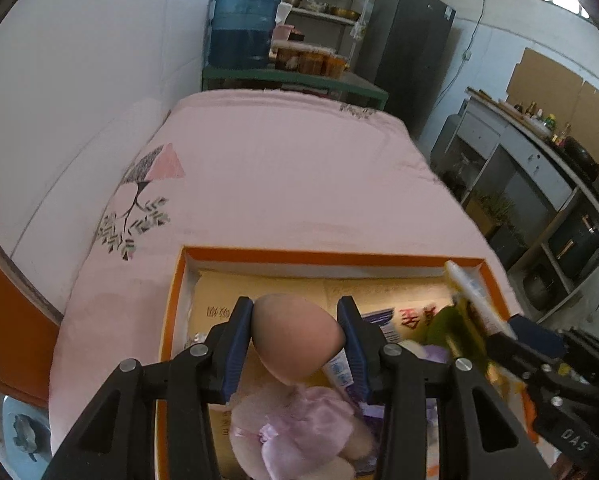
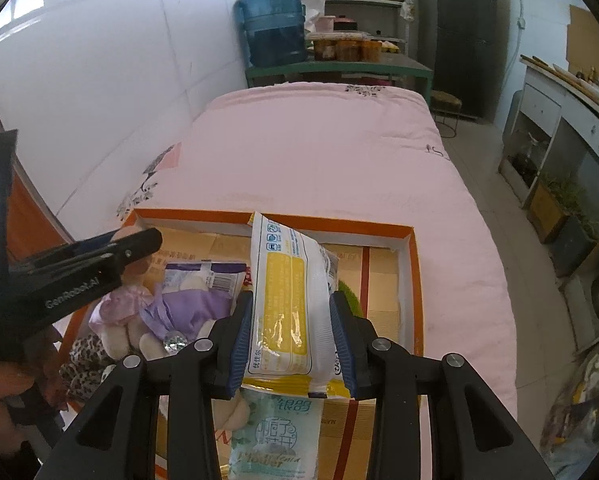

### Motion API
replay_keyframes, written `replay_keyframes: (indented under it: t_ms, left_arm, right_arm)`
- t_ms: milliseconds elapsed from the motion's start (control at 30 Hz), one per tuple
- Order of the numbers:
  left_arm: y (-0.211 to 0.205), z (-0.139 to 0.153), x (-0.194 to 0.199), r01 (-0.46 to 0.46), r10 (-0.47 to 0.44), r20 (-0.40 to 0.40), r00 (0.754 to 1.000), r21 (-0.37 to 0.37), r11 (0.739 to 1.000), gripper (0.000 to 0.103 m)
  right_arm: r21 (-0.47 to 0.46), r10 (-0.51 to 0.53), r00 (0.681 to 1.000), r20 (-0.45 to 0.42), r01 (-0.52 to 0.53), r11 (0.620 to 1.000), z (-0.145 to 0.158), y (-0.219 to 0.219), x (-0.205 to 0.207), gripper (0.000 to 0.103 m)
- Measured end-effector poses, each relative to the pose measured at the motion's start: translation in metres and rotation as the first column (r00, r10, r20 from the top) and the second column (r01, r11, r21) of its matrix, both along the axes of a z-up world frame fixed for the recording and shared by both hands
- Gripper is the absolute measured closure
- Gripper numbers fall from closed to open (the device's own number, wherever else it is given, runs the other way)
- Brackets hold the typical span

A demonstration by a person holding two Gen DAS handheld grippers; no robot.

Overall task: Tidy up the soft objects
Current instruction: 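Lower the pink makeup sponge and yellow-white pack into the box and open both tools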

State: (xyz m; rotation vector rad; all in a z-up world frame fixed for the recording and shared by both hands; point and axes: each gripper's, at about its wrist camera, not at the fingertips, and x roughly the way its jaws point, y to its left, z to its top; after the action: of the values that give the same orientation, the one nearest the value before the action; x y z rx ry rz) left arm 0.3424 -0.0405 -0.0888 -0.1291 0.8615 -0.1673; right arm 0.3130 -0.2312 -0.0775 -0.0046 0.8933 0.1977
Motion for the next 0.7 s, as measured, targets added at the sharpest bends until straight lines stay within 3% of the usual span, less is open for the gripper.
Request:
replay_keyframes:
  t_ms: [267,567,700]
  left_arm:
    - [0.001,-0.018,0.004,0.000,0.001,-0.033,0.999,0.029,1.000,0.059]
    - [-0.002,-0.020,0.002,0.010,-0.009,-0.028,1.000,0.047,0.999,0.057]
    - [-0.002,-0.018,0.001,0.017,-0.016,-0.024,1.000,0.044,0.999,0.047]
  right_arm:
    - [-0.018,0.024,1.000,-0.008,-0.024,1.000,-0.008,0.007,-0.001,0.061]
    - [-0.041,0.046,0.999,-0.026,-0.047,0.998,-0.015,0.015,-0.002,0.058]
    - [-0.026,0.039,0.999,-0.029,-0.040,0.999,-0.015,0.013,-0.002,0.053]
